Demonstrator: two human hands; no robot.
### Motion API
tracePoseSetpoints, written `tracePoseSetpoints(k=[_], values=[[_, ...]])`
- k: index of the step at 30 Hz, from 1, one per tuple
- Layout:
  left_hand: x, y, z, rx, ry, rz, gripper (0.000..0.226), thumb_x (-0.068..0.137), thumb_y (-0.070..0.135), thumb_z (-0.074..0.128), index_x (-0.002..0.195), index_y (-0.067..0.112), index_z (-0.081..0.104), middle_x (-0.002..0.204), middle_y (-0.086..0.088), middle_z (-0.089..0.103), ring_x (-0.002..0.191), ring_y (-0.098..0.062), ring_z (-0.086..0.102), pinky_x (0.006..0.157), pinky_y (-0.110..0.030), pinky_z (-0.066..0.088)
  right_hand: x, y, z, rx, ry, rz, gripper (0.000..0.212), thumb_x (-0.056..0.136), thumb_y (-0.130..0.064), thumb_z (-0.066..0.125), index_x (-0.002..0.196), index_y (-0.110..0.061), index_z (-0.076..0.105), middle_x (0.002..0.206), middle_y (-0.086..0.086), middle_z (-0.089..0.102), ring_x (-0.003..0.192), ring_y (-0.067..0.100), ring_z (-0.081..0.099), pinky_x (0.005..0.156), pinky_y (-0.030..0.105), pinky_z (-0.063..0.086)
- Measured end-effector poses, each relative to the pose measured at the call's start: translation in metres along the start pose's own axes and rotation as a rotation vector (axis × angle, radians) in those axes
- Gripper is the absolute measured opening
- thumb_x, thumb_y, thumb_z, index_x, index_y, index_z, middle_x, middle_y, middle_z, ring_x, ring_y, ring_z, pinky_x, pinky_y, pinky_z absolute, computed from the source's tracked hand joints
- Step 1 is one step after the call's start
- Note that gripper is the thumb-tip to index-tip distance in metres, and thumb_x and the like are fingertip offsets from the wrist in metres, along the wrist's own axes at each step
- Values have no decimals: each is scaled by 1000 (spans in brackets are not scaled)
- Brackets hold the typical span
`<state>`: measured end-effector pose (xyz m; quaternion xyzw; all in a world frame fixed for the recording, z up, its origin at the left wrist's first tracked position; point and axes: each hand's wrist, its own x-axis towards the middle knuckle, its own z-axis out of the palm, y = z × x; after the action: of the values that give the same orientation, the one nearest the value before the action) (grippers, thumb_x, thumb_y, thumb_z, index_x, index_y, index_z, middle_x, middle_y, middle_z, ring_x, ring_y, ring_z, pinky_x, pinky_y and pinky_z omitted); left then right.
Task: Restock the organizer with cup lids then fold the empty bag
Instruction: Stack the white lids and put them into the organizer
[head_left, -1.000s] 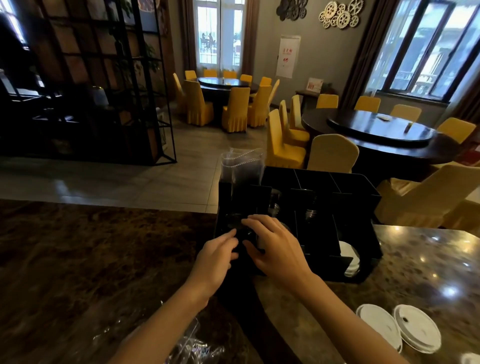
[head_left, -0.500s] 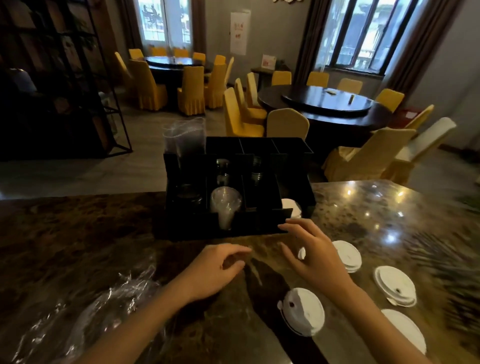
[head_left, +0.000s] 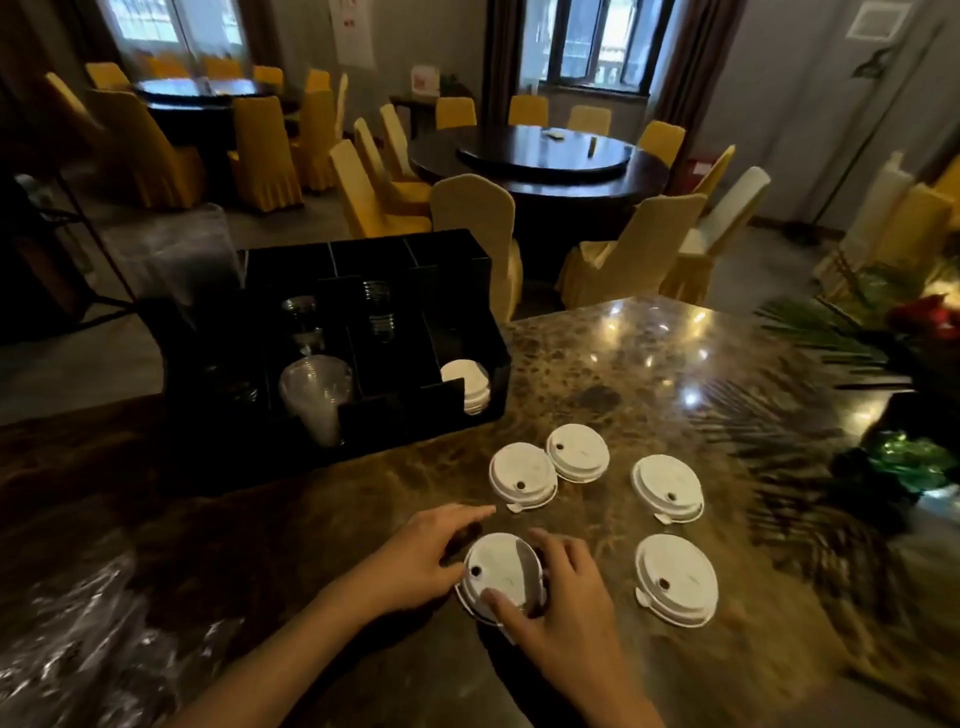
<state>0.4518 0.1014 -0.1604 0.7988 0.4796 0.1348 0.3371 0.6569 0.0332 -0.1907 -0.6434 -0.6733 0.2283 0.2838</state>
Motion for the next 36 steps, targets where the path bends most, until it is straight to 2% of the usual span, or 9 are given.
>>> tracePoseSetpoints(k=[3,7,11,14,17,20,26,31,36], values=[[10,-4,5,46,-84,31,67,91,20,67,150,36,40,146,14,49,124,8,45,93,2,34,-5,0,11,1,27,30,83,72,-76,64,141,-36,46,128,-12,49,115,9,47,91,21,42],[17,-10,2,45,-137,66,70,87,22,70,149,39,41,139,15,56,115,10,51,89,-2,40,-3,1,16,32,66,11,78,74,-67,71,139,-32,50,128,-13,54,112,8,47,91,20,40],[20,-14,-2,29,-196,62,81,82,30,76,148,51,34,122,26,53,100,8,52,78,-6,44,0,9,11,74,33,-83,80,74,-63,73,143,-32,48,131,-19,54,118,4,45,96,15,40],[22,-11,-3,-9,-189,77,86,76,35,78,145,57,33,122,28,57,97,4,54,79,-10,47,9,17,2,80,-23,-191,83,75,-54,76,149,-32,44,139,-22,52,125,3,44,100,8,34],[24,-9,-4,-90,-86,70,87,69,41,85,142,54,41,109,39,59,88,-3,59,70,-9,48,21,23,-8,110,-68,-261,85,78,-46,77,152,-37,38,145,-25,46,132,4,42,106,10,32],[27,-5,-3,-106,44,77,87,64,43,89,141,42,50,105,47,56,91,8,59,68,-5,45,34,27,-19,135,-87,-317,83,79,-39,75,152,-39,36,148,-23,43,137,7,41,110,21,37],[43,3,-6,-87,255,102,94,61,53,89,144,32,49,131,19,59,98,1,61,83,-15,53,76,26,-41,142,-90,-389,86,81,-43,81,153,-25,38,152,-7,46,142,11,42,116,27,38],[70,11,-9,-115,349,64,91,65,44,90,145,25,50,129,14,59,100,0,59,81,-15,53,120,29,-58,93,-142,-410,93,79,-46,80,156,-28,32,146,-8,51,132,9,50,106,38,50],[90,5,-6,-119,397,20,85,68,35,90,143,20,53,119,17,57,98,4,56,75,-8,49,150,38,-55,92,-194,-400,95,78,-33,81,158,-27,29,149,-7,50,138,7,47,109,42,48]])
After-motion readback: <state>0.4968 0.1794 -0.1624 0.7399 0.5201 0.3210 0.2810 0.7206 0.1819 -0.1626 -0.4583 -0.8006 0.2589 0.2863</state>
